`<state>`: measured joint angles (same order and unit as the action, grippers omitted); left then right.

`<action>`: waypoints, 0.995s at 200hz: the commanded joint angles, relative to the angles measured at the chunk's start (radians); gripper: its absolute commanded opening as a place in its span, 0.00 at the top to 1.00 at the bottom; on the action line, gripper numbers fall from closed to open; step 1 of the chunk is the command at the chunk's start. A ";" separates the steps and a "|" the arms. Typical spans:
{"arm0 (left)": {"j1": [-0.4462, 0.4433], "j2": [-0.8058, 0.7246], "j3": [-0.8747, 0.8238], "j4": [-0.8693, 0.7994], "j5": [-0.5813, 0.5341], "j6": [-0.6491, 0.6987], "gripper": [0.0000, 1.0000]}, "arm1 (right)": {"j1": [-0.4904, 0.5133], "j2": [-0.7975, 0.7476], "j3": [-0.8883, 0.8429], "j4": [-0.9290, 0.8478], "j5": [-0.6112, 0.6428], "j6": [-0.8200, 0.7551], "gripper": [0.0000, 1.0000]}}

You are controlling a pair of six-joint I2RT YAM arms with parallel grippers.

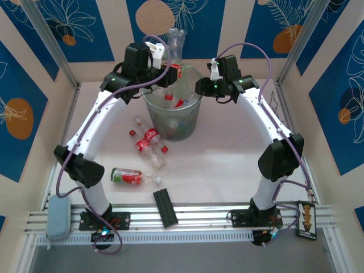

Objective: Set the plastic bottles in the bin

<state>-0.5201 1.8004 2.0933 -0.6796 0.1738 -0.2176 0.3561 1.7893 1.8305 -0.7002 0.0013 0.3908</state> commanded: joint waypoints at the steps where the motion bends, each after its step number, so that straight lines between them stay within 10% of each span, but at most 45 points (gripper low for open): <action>1: -0.010 0.026 0.027 -0.056 0.054 0.067 1.00 | 0.007 -0.034 0.029 -0.020 0.009 -0.004 0.58; 116: 0.025 0.076 -0.104 -0.095 0.165 0.238 1.00 | -0.030 -0.055 0.006 0.034 -0.030 0.037 0.56; 199: 0.041 0.070 -0.130 -0.097 0.211 0.286 0.25 | -0.123 -0.065 0.038 0.091 -0.168 0.088 0.45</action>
<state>-0.4915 1.8675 1.9629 -0.7483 0.3290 0.0444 0.2367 1.7351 1.8317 -0.6231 -0.1104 0.4671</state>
